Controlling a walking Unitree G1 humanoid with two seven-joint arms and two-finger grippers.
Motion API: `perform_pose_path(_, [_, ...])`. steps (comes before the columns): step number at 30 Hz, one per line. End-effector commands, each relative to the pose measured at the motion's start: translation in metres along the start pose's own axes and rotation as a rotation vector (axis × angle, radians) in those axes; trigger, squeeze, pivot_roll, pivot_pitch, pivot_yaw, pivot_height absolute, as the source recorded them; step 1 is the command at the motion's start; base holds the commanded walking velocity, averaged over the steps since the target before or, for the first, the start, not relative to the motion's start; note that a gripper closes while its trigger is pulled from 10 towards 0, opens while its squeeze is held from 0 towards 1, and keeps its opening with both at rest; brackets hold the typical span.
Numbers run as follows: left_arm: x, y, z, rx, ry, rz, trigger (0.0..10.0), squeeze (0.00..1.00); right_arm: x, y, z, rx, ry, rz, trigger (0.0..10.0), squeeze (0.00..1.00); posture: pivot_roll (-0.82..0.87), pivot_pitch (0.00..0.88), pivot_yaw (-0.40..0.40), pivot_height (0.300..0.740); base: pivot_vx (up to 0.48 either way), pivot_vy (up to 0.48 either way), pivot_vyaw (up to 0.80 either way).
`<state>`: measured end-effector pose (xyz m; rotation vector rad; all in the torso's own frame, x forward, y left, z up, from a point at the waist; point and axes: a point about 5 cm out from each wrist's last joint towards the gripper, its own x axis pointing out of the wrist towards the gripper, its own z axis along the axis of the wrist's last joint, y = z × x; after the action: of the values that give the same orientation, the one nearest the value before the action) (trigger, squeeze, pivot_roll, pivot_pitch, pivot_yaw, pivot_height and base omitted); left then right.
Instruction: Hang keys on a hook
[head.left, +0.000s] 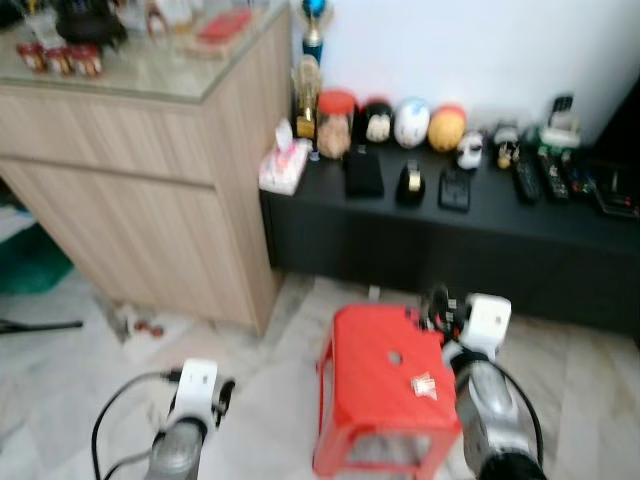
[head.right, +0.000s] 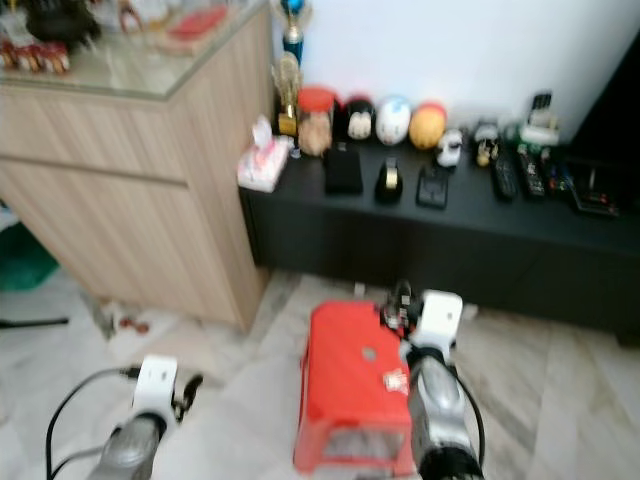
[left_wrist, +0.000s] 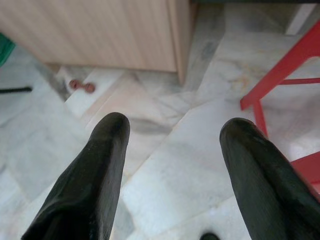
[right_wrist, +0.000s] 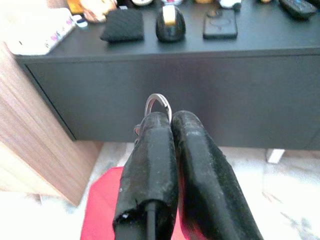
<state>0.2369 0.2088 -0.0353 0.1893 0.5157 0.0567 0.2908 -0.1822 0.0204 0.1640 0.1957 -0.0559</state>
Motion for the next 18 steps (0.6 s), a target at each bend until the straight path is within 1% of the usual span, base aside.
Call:
perform_pose_path(1, [-0.007, 0.005, -0.018, -0.008, 0.079, 0.032, 10.0, 0.00, -0.004, -0.011, -0.008, 0.000, 0.046, -0.027, 10.0, 0.00, -0.08, 0.000, -0.041, 0.740, 0.000, 0.000, 0.00])
perform_pose_path(3, [-0.008, 0.006, -0.022, -0.009, 0.094, 0.040, 10.0, 0.00, -0.004, -0.012, -0.009, -0.006, 0.053, -0.028, 10.0, 0.00, -0.08, 0.000, -0.041, 0.740, 0.000, 0.000, 0.00])
perform_pose_path(4, [-0.011, 0.009, -0.027, -0.013, 0.115, 0.051, 10.0, 0.00, -0.005, -0.013, -0.011, -0.011, 0.062, -0.028, 10.0, 0.00, -0.09, 0.000, -0.040, 0.740, 0.000, 0.000, 0.00])
perform_pose_path(5, [-0.021, 0.016, -0.048, -0.038, 0.209, 0.092, 10.0, 0.00, -0.007, -0.016, -0.020, -0.013, 0.115, -0.040, 10.0, 0.00, -0.09, 0.000, -0.038, 0.740, 0.000, 0.000, 0.00])
perform_pose_path(7, [-0.025, 0.018, -0.055, -0.043, 0.243, 0.102, 10.0, 0.00, -0.009, -0.017, -0.024, -0.010, 0.140, -0.041, 10.0, 0.00, -0.09, 0.000, -0.037, 0.740, 0.000, 0.000, 0.00])
perform_pose_path(8, [-0.034, 0.017, -0.069, -0.044, 0.304, 0.104, 10.0, 0.00, -0.014, -0.019, -0.033, -0.012, 0.186, -0.056, 10.0, 0.00, -0.09, 0.000, -0.036, 0.740, 0.000, 0.000, 0.00])
perform_pose_path(9, [-0.036, 0.017, -0.073, -0.044, 0.320, 0.104, 10.0, 0.00, -0.015, -0.020, -0.035, -0.013, 0.198, -0.061, 10.0, 0.00, -0.09, 0.000, -0.036, 0.740, 0.000, 0.000, 0.00])
perform_pose_path(10, [-0.044, 0.016, -0.083, -0.041, 0.366, 0.098, 10.0, 0.00, -0.020, -0.023, -0.043, -0.032, 0.239, -0.087, 10.0, 0.00, -0.09, 0.000, -0.034, 0.740, 0.000, 0.000, 0.00])
perform_pose_path(16, [-0.055, 0.011, -0.098, -0.041, 0.424, 0.096, 10.0, 0.00, -0.029, -0.025, -0.057, -0.050, 0.310, -0.116, 10.0, 0.00, -0.09, 0.000, -0.030, 0.740, 0.000, 0.000, 0.00])
perform_pose_path(18, [-0.055, 0.007, -0.099, -0.043, 0.436, 0.084, 10.0, 0.00, -0.035, -0.025, -0.067, -0.078, 0.371, -0.122, 10.0, 0.00, -0.09, 0.000, -0.026, 0.740, 0.000, 0.000, 0.00])
